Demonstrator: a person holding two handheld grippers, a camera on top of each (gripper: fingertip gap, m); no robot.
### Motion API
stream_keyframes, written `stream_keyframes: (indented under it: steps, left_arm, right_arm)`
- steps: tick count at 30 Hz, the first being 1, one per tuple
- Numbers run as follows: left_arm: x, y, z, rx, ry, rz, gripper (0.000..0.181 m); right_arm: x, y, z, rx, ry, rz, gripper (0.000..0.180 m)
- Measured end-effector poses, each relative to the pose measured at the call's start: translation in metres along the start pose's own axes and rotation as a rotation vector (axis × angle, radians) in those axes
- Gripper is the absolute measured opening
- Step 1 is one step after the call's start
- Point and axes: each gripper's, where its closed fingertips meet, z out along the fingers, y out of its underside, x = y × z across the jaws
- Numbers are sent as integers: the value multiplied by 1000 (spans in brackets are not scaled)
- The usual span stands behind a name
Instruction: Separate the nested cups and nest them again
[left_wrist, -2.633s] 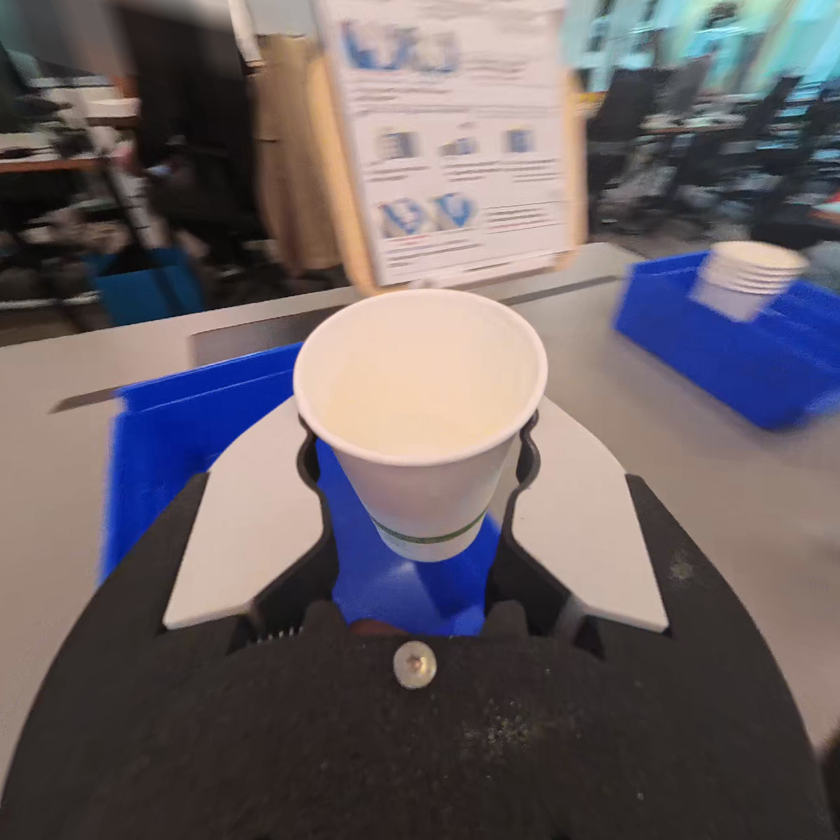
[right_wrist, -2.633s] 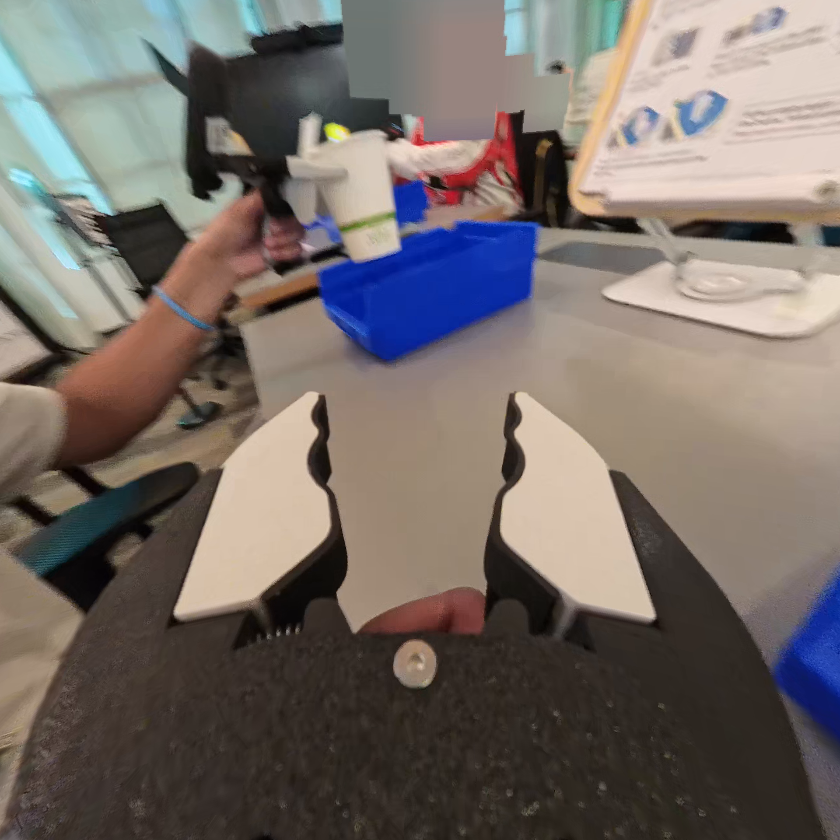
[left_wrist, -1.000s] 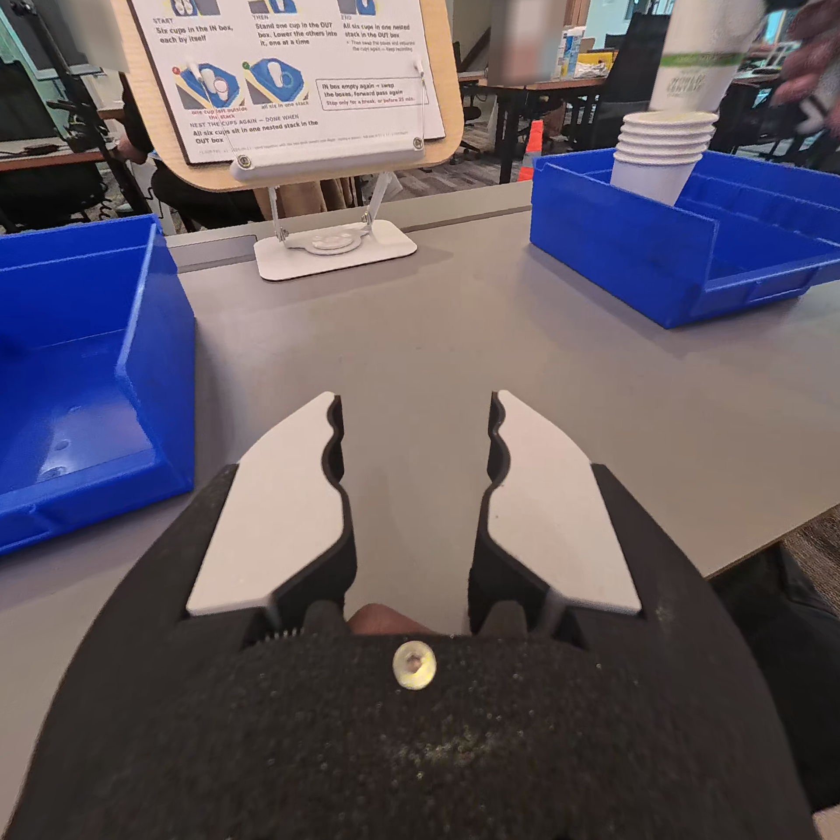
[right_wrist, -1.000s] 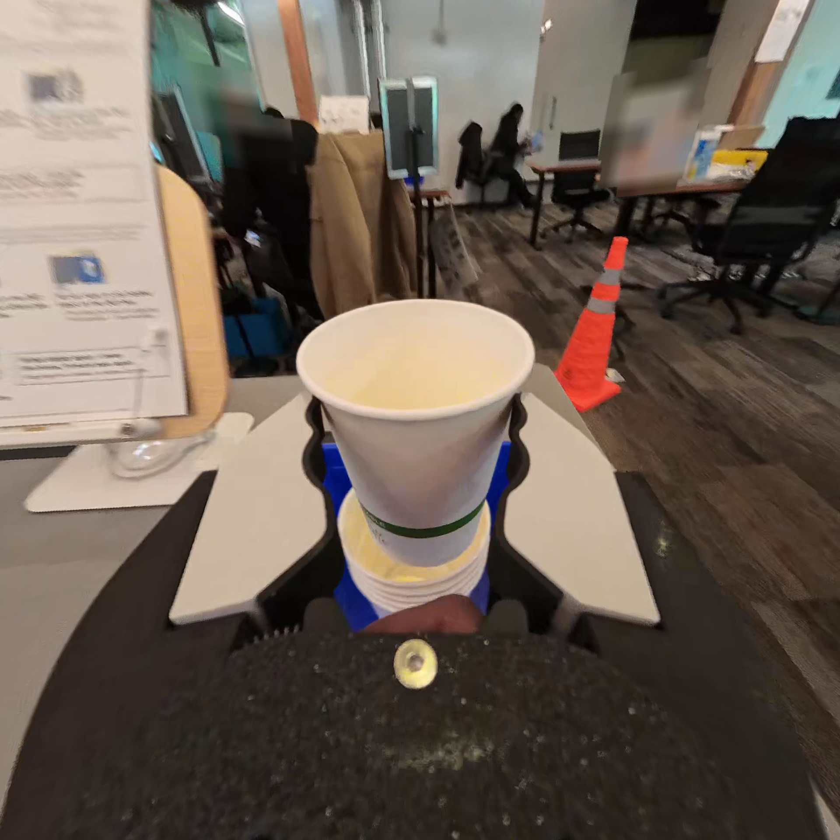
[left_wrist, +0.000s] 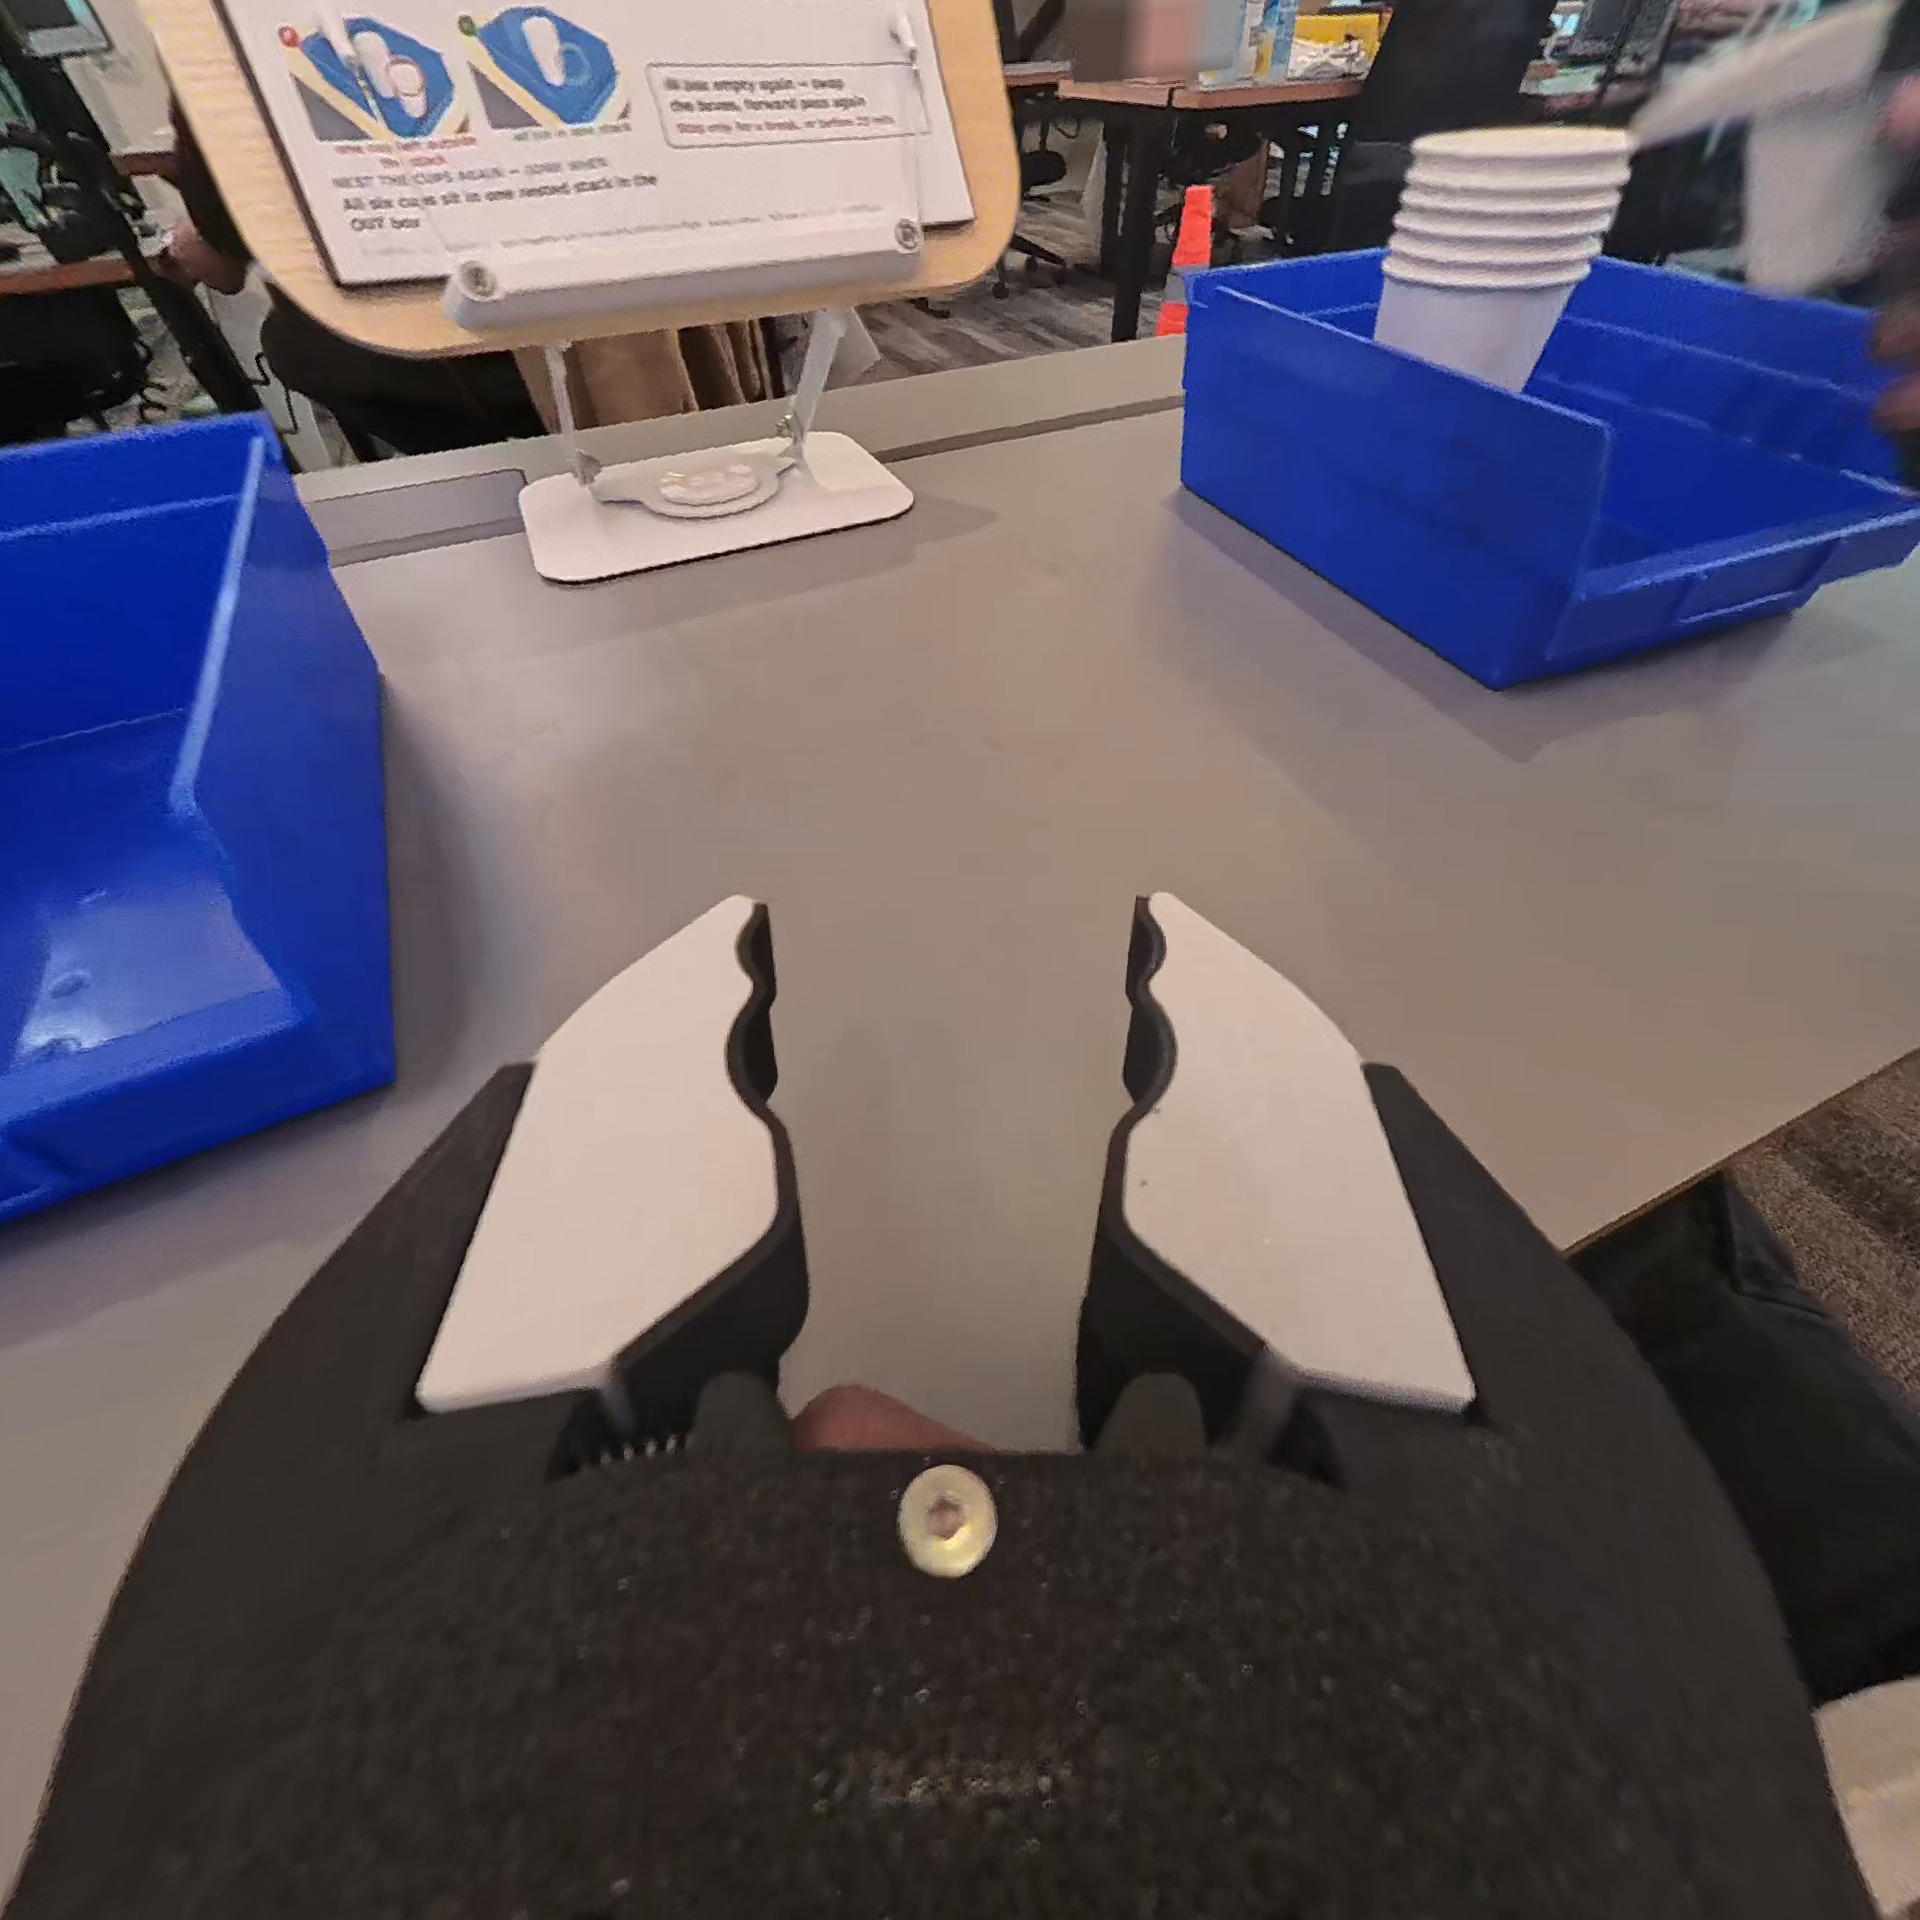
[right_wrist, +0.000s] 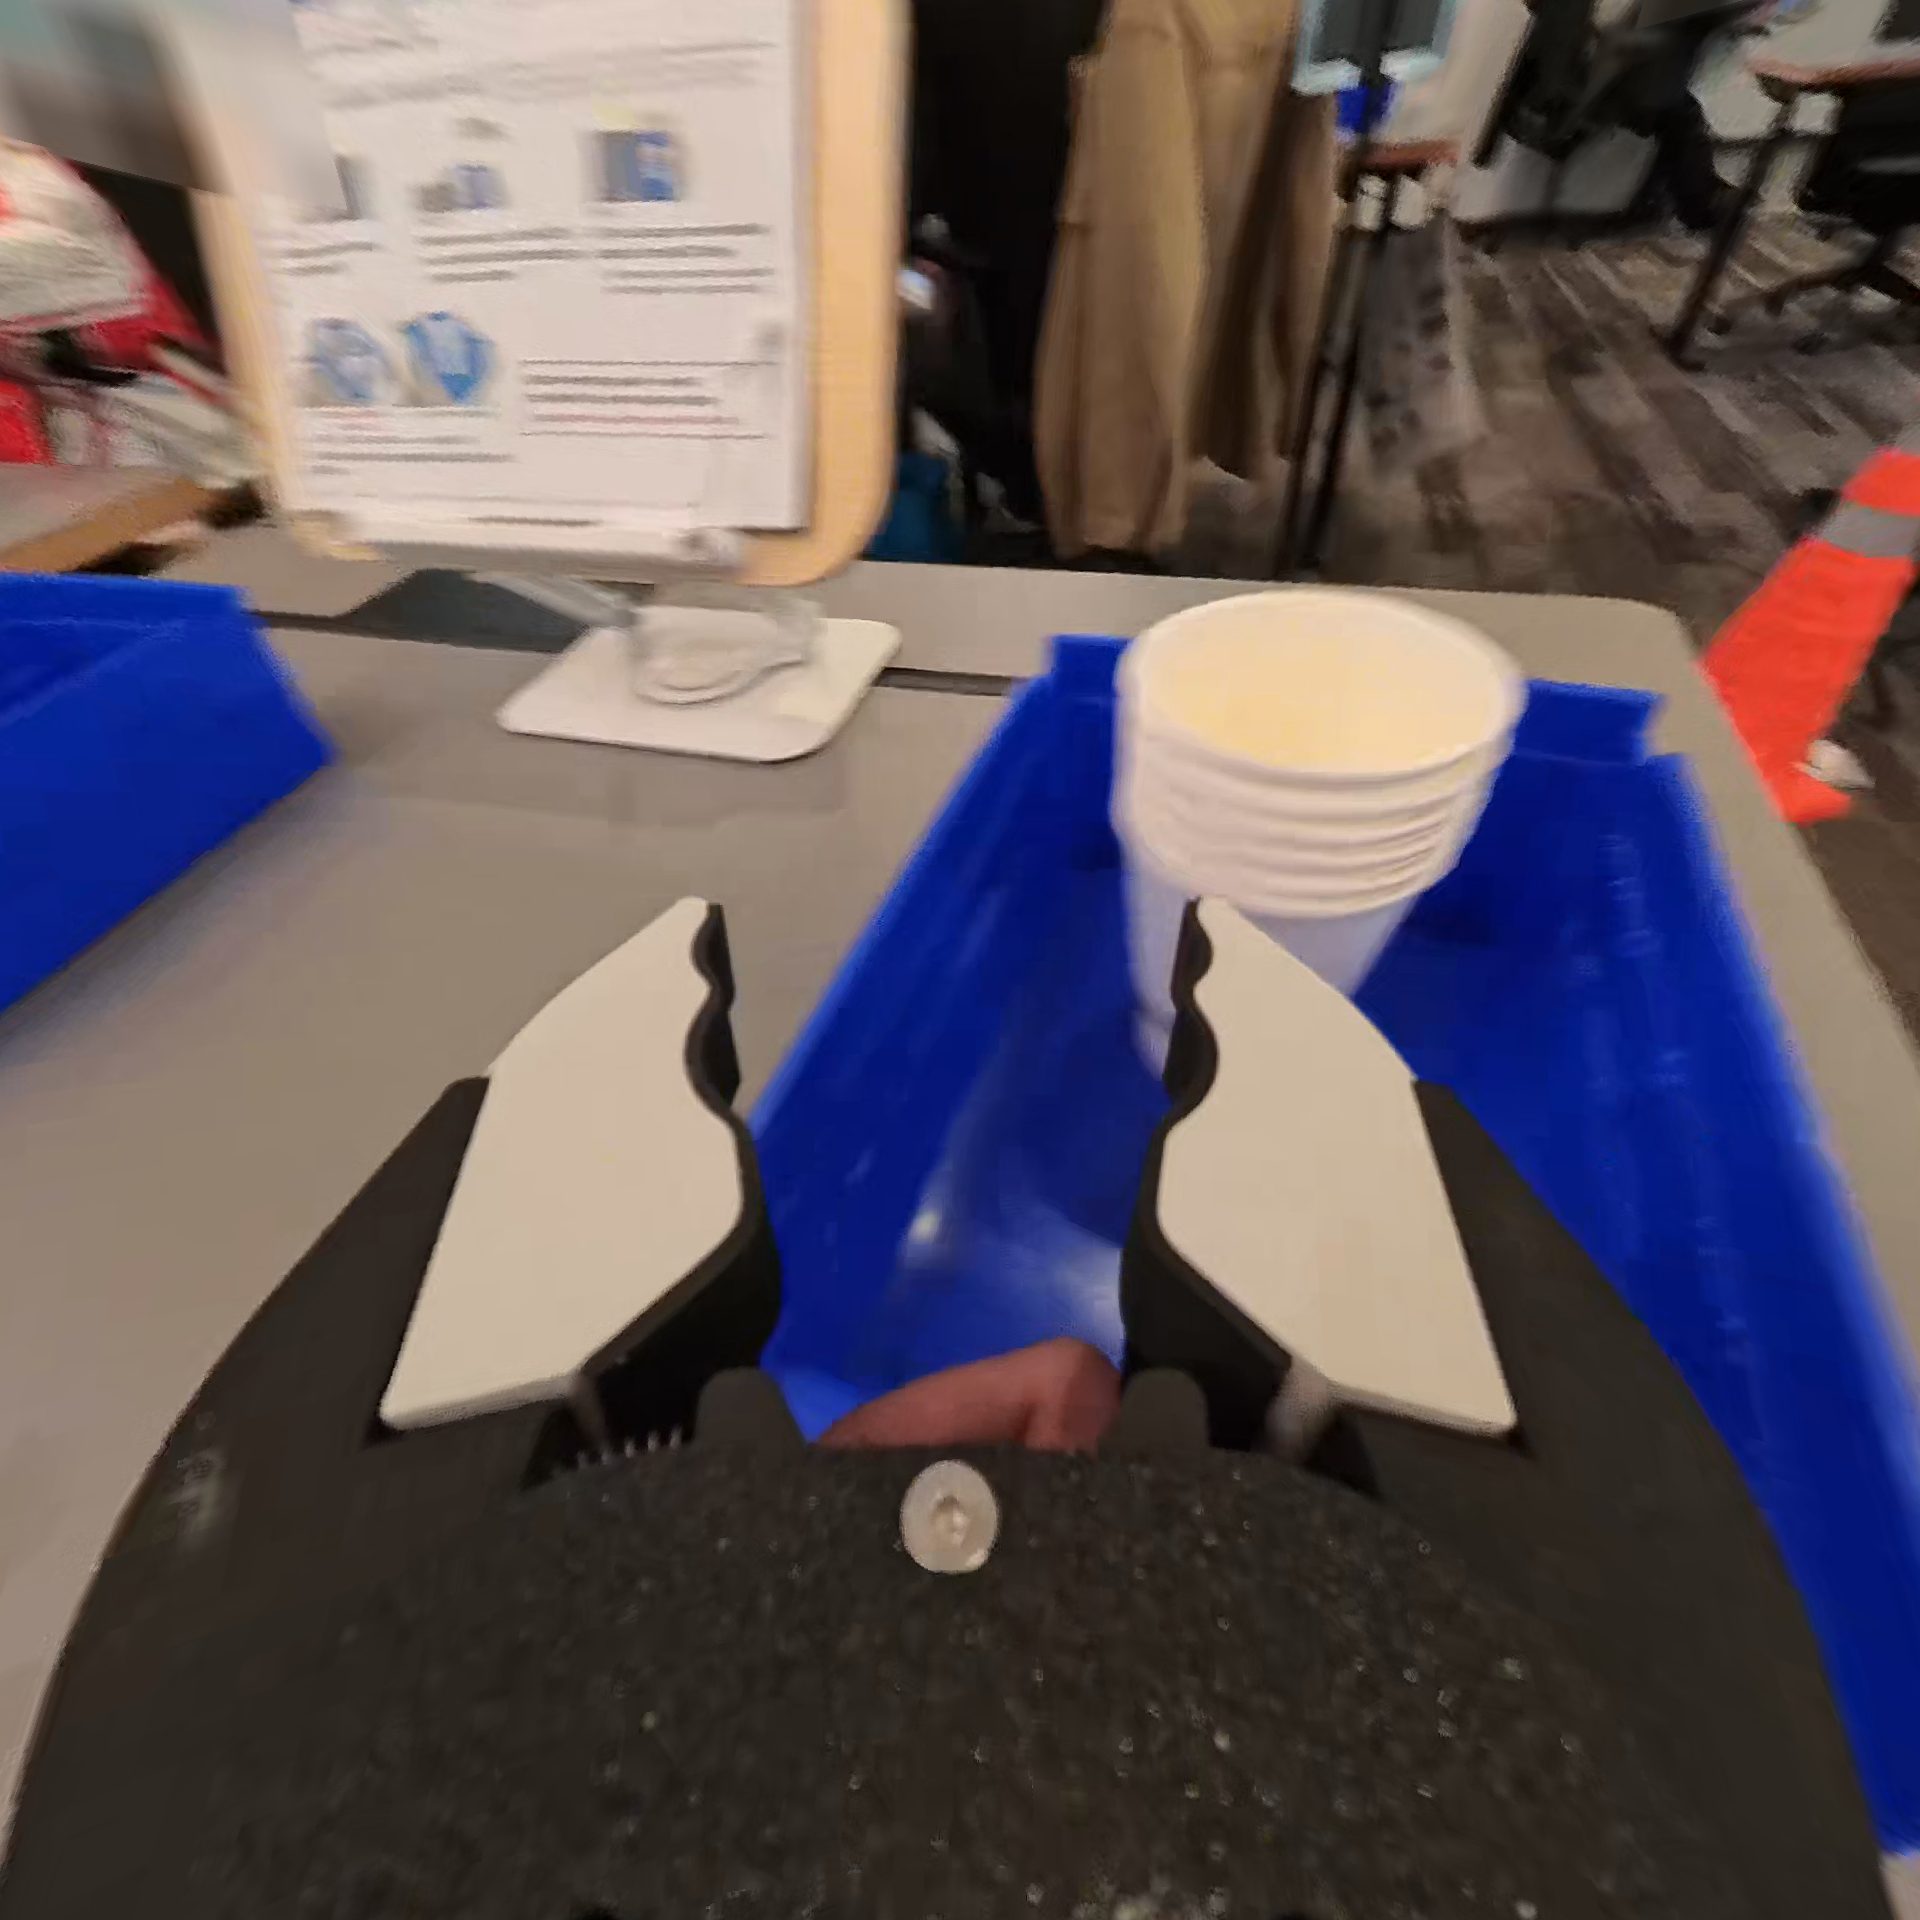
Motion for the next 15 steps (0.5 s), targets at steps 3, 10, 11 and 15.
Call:
stream_keyframes:
  steps: [3,10,11,15]
  left_arm:
    - [-8,3,-8,-6,8,-87,68]
    - [-18,27,-20,-37,-32,-137,72]
    - [-16,26,-20,-40,-37,-128,72]
    - [23,21,-9,-62,45,-111,72]
  right_arm:
    - [-75,50,-38,10,-139,-36,82]
    - [-164,116,-115,111,-239,-134,75]
    - [-167,118,-121,107,-240,-144,75]
    - [-152,101,-132,163,-160,-208,76]
